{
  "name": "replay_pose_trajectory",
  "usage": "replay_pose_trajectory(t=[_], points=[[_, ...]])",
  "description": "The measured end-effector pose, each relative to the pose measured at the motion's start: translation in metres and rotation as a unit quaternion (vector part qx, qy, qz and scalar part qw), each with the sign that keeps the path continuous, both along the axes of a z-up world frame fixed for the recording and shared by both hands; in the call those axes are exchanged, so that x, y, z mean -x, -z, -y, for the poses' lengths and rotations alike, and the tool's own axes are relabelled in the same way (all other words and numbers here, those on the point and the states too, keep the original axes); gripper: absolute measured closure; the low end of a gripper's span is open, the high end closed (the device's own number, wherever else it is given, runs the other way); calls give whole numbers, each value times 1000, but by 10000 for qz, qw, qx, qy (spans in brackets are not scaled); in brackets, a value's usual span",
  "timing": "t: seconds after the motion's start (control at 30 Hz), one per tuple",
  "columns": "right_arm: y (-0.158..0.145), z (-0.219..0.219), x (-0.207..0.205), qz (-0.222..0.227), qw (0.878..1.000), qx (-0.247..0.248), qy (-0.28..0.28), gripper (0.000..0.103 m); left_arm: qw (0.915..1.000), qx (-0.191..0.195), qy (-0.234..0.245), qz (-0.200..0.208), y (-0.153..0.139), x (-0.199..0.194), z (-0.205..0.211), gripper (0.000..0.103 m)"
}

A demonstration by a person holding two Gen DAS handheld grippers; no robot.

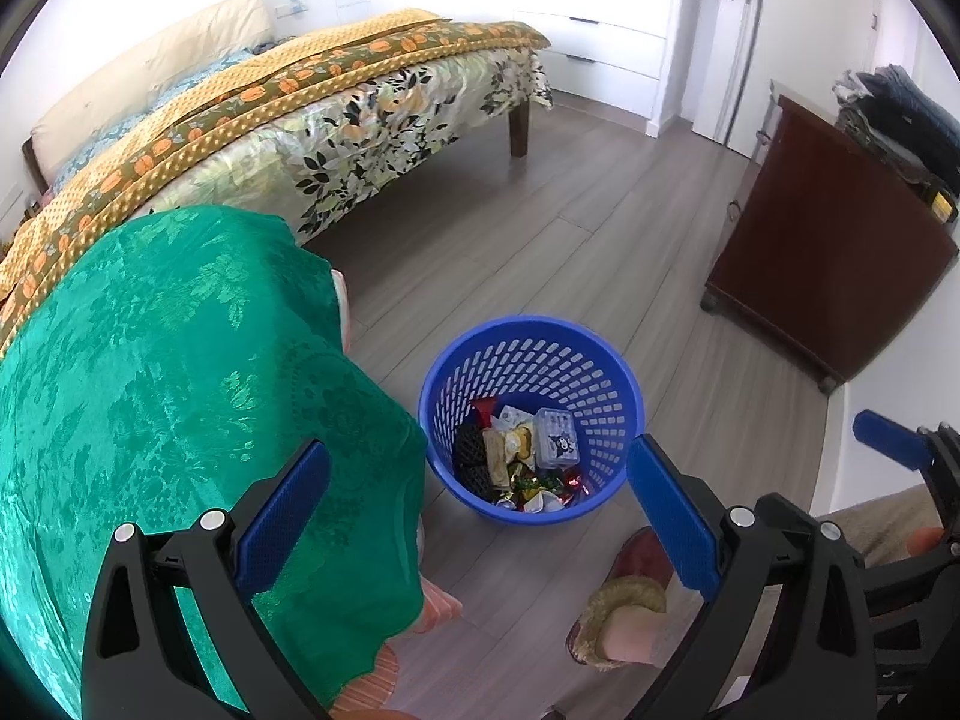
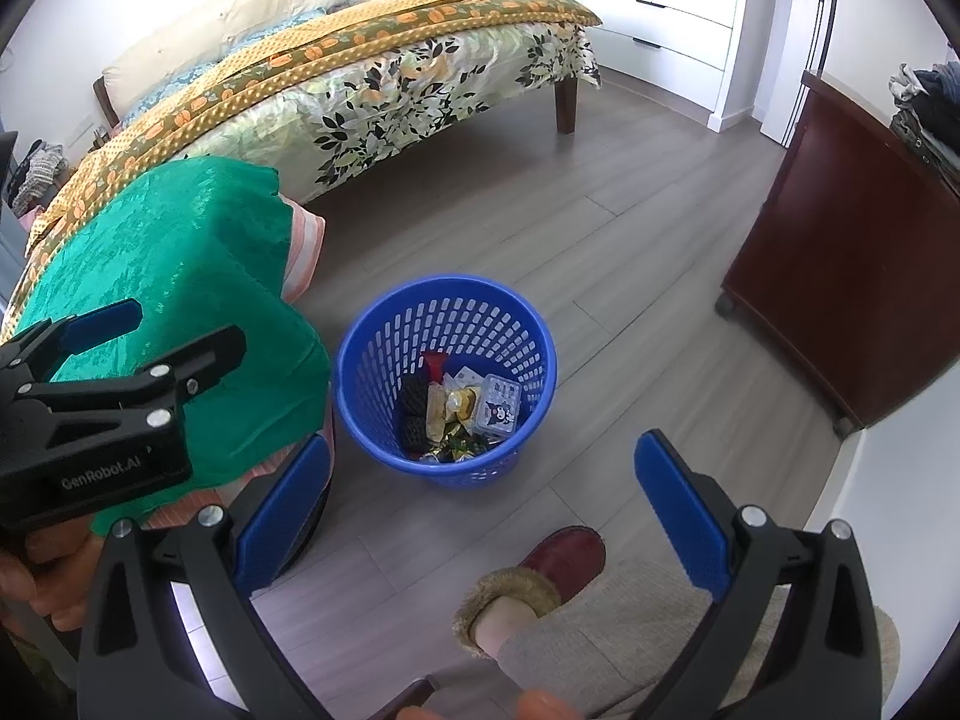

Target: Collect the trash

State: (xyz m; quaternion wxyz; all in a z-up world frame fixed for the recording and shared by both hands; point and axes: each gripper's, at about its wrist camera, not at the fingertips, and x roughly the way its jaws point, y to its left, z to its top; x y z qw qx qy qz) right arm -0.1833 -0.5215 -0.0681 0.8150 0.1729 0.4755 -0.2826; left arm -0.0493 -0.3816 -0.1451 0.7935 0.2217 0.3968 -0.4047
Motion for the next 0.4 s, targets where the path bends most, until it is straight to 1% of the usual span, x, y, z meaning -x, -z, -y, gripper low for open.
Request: replay_pose_trajectory(t=[0.13, 0.2, 0.23, 0.33, 0.4], points=[[1, 1, 0, -19, 10000, -2, 8, 5, 10000, -27, 6, 91, -1, 1, 0, 5], [2, 3, 0, -40, 10000, -2, 16, 5, 10000, -54, 13, -13, 1, 0, 0, 5], [2, 3, 0, -48, 10000, 0, 22, 5, 9999, -128, 69, -92, 3, 0, 1, 5], [3, 3, 0, -77, 10000, 12, 44, 5, 9998, -191, 67, -30, 4, 1, 3, 5], [2, 4, 1, -85, 9999, 18, 53, 5, 9998, -157, 64, -120, 4, -1, 1, 5]])
